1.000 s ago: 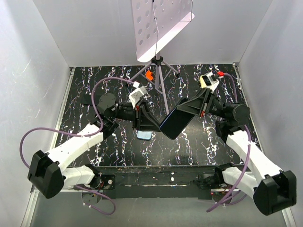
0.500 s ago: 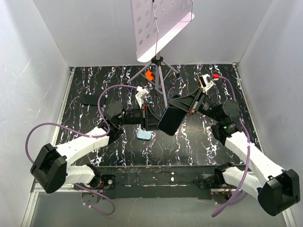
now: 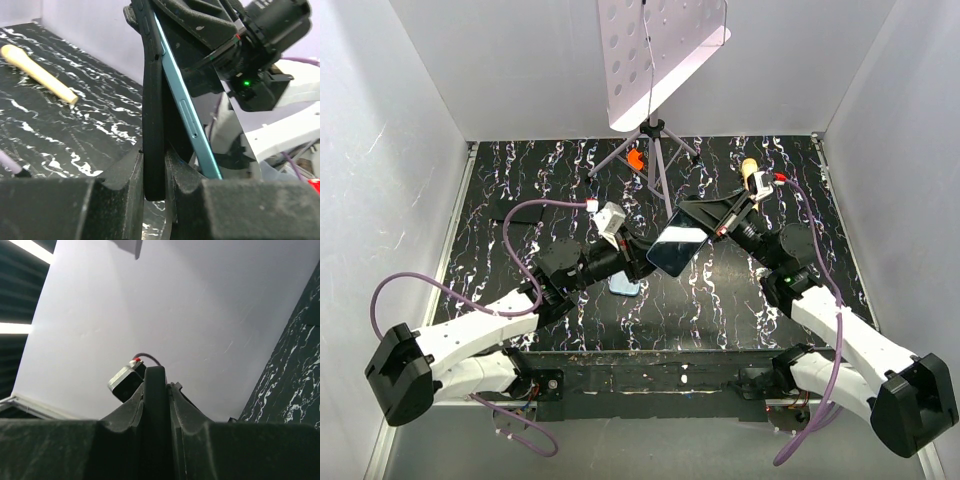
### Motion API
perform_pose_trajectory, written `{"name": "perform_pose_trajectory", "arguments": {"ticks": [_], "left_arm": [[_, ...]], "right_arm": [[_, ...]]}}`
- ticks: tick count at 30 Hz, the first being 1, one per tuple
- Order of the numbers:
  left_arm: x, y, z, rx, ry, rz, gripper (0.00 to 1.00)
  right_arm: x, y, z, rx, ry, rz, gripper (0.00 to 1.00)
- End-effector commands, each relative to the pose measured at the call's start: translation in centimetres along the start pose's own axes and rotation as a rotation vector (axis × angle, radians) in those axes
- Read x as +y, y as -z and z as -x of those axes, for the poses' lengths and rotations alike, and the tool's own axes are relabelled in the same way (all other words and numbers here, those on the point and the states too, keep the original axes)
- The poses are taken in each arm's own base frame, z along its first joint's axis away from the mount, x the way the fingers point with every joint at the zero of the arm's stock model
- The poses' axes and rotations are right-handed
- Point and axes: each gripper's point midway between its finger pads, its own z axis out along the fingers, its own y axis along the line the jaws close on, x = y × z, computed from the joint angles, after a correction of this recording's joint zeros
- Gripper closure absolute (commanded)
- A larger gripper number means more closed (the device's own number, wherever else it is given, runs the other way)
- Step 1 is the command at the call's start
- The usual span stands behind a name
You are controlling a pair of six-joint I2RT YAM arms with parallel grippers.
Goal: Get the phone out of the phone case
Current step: Remove the phone case from the phone.
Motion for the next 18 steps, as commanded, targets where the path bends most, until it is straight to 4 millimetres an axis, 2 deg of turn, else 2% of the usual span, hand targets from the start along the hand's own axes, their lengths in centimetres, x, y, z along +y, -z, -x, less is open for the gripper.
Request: {"name": "perform_pose_trajectory", "arguments": {"ticks": [1,4,6,8,12,15,18], "left_arm": [[10.5,1.6,-1.5,0.031,-0.171,0.467,1.0],[8.9,1.1,-2.6,0.132,-0.103,0.404,0.98],[7.6,1.5,-4.2,0.216,-0.021,0.357,0.75],[5.9,2.4,-5.6,0.297,0.046,0.297,0.61],[2.0,4.8,-6.9,0.384,0.134,0.151,0.43],[-1.0,6.3,-6.2,0.423,0.165,0.052,0.37],[-4.4,7.2,-4.2,0.431,0.195,-0.069,0.36]], "right_arm": [[8.5,0.9,-1.4,0.048,-0.206,0.246,0.99],[7.5,0.4,-1.8,0.079,-0.101,0.183,0.99],[6.6,0.6,-1.4,0.056,-0.022,0.144,0.99],[5.4,1.0,-0.3,0.017,0.05,0.099,0.99],[3.8,1.7,1.5,-0.016,0.122,0.036,0.99],[3.1,1.9,2.6,-0.019,0.146,0.023,0.99],[2.4,2.0,3.4,-0.027,0.172,0.007,0.99]]}}
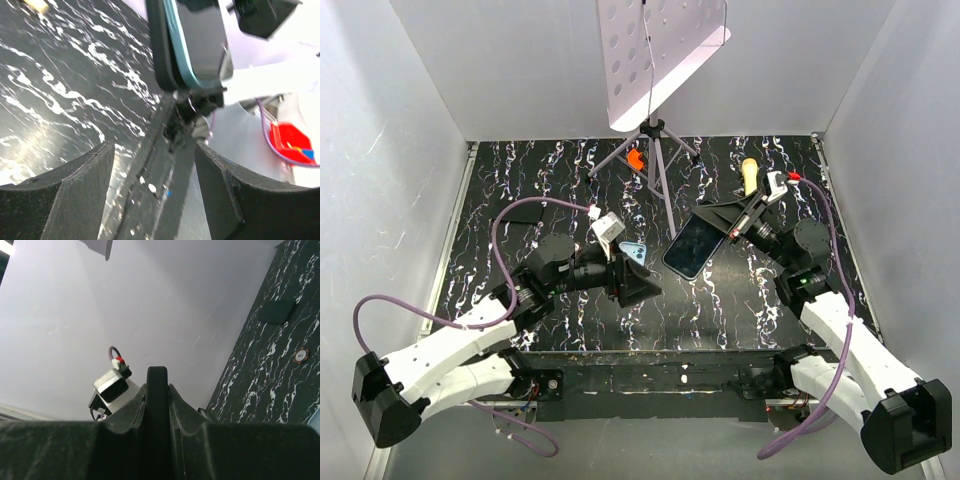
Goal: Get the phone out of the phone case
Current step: Remove the phone case from the phone.
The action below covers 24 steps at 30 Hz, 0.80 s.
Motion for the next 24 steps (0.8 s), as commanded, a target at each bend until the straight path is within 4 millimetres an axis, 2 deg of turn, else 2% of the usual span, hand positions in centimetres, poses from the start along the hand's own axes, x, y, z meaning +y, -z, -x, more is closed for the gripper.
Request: {"name": "perform_pose_trajectory", "arguments": {"ticks": [1,3,5,8,13,15,18,24], "left_arm": [[-4.2,3.0,-1.7,0.16,0.066,-0.153,0.36],[-7.0,3.8,-0.9,0.191,0.103,-0.27,0.36],[-9.0,4.0,0.2,0.213,0.155,-0.348,0.36],[-10.1,3.0,2.0,0.206,0.299,-0.386,0.36],[-10.2,1.0,4.6,0.095,0.517,-0.432,0.42],[-9.4,0.4,4.6,0.056,0.57,-0.409,0.48],[-8.8,0.1,5.0,0.002,0.589,-0.395,0.55],[-8.3,-0.1,5.4,-0.044,0.6,-0.385,0.58]], "right_arm": [[5.5,0.3,1.9,-0.026,0.11,0.151,0.99],[5.1,0.2,2.0,-0.016,0.134,0.128,0.99],[5.1,0.1,2.0,-0.014,0.145,0.124,0.99],[5.2,0.2,1.8,-0.008,0.14,0.133,0.99],[5.2,0.3,1.7,-0.01,0.126,0.136,0.99],[5.2,0.4,1.7,-0.015,0.12,0.137,0.99],[5.3,0.5,1.8,-0.019,0.116,0.139,0.99],[5.3,0.7,1.7,-0.025,0.116,0.134,0.99]]}}
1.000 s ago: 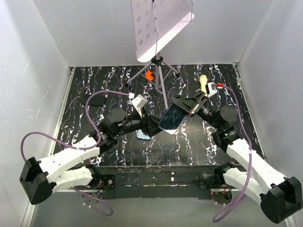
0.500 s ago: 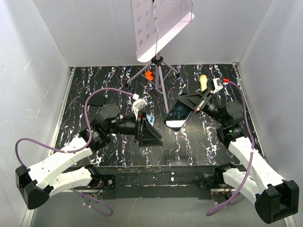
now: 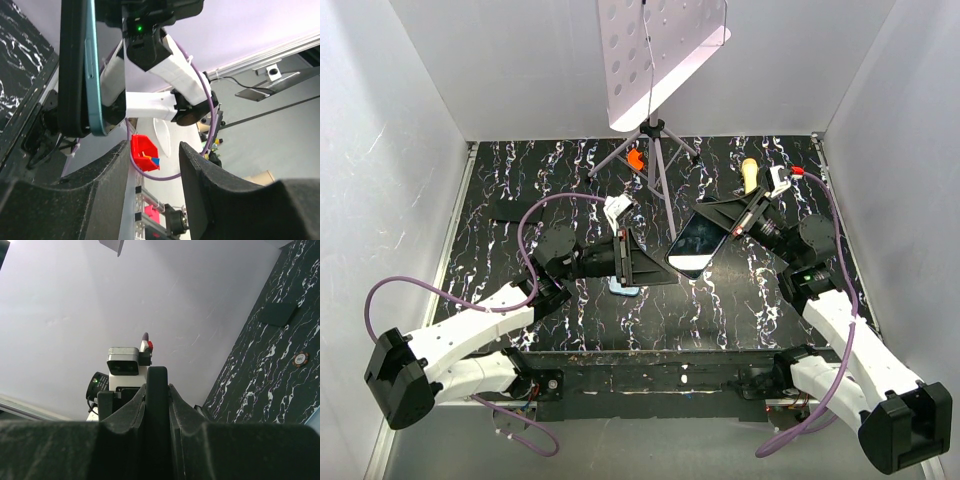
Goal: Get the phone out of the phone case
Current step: Remove the phone case from the phone.
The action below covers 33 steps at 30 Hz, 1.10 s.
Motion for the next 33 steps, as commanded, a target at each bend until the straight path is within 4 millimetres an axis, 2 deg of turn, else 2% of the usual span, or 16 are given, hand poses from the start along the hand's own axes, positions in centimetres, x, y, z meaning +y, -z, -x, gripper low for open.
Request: {"name": "perform_pose_trajectory", "arguments": {"ticks": [1,10,14,22,29,33], "left_arm": [[-1.5,0.2,1.5,-0.086,-0.008,-0.059,0.58],[0.2,0.2,1.8,-0.129,0.037,-0.015,0.61],[0.3,-0.3,2.5,-0.15,0.035,-0.015,0.61],[2.1,-1.0,2.9,-0.159,0.063,0.038,0.63],[1.9,-1.8,4.3,-0.159,0.014,0.04,0.63],[2.0,-1.4,5.2,-0.166,0.006,0.041,0.65]], "right_arm": [[4.1,0.4,1.0,-0.042,0.057,0.113,0.99],[4.6,0.6,0.8,-0.037,0.044,0.136,0.99],[4.4,0.6,0.6,-0.034,0.039,0.135,0.99],[4.8,0.6,0.3,-0.026,0.036,0.149,0.99],[4.1,0.4,-0.9,0.044,0.075,0.106,0.99],[3.8,0.7,-1.4,0.071,0.086,0.092,0.99]]}}
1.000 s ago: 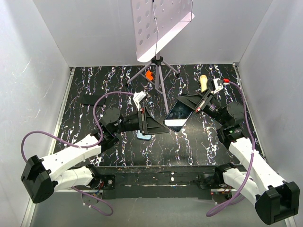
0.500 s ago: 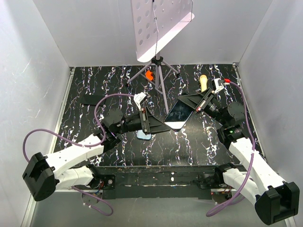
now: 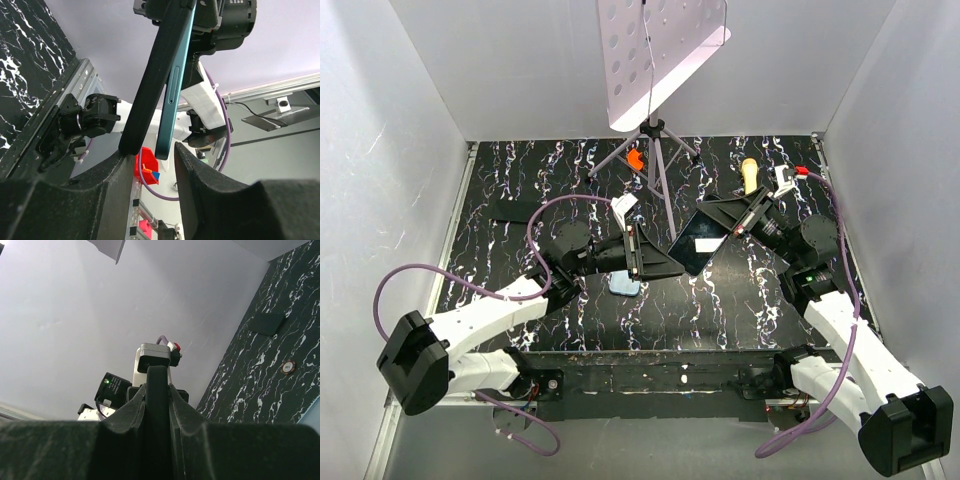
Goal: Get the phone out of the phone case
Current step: Remove the phone case from the phone.
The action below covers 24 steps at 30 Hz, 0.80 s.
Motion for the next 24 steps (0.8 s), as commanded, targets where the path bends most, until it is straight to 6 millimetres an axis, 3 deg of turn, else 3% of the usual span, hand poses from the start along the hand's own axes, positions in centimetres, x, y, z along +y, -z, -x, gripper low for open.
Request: {"name": "perform_pose_trajectory", "arguments": {"ticks": [1,11,20,24], "left_arm": [[-2.3,-0.1,3.1,-0.091,-0.084,-0.046,0.66],[-5.5,0.6,3.6,-0.119,0.052,-0.205,0.71],[-4.1,1.1,4.3,-0.189,0.014,-0.069,0.71],[-4.5,2.4,5.6,-0.31,-0.027,-0.06,0.72]], "right_arm": [[3.9,0.6,-1.5,0.089,0.053,0.101,0.99],[2.9,0.1,-1.7,0.083,0.101,0.033,0.99],[3.6,-0.5,-2.4,0.093,0.116,0.04,0.99],[3.3,-0.5,-2.5,0.083,0.122,0.008,0.99]]}}
